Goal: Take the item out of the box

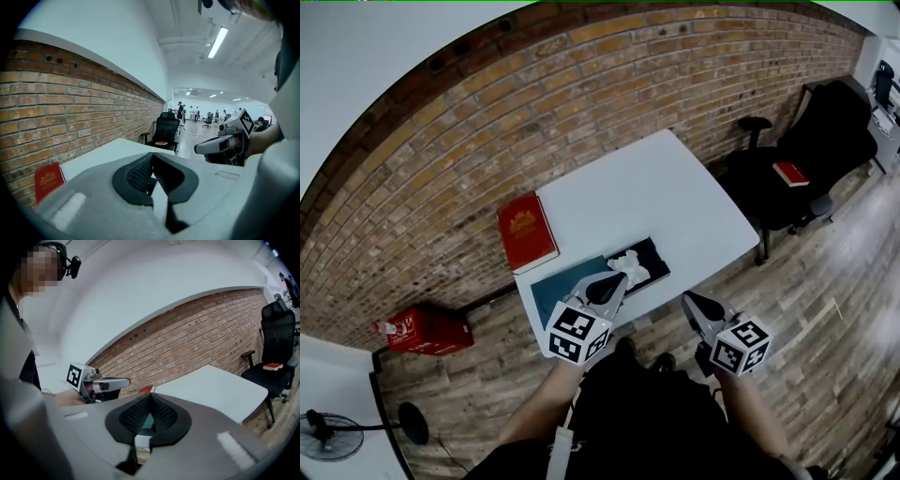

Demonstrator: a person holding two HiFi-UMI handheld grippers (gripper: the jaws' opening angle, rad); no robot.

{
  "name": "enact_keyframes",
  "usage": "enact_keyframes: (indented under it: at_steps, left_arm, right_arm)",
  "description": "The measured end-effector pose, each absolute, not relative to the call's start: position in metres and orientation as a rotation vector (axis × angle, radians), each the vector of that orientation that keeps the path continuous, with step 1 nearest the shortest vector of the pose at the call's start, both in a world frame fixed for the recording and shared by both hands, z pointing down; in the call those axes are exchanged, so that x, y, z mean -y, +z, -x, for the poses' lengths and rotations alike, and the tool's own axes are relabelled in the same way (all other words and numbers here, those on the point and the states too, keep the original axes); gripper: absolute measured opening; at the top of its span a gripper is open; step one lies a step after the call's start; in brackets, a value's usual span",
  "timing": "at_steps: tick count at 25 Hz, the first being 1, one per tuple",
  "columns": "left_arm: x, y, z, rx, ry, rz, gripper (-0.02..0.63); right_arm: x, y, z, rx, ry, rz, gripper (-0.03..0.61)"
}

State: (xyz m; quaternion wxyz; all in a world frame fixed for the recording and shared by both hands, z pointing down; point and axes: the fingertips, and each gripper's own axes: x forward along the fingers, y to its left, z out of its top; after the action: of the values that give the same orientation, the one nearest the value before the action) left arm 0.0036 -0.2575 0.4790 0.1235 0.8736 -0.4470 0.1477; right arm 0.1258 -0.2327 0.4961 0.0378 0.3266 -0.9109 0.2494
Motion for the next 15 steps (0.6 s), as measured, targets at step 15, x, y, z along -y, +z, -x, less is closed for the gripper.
enact_keyframes:
  at_steps: [15]
  left_arm:
    - [0.301, 0.583, -0.023, 0.821, 0.942, -2.624, 0.132]
  right_arm:
    - [0.275, 0.505, -0.105, 2.681, 0.791, -1.081, 0.0]
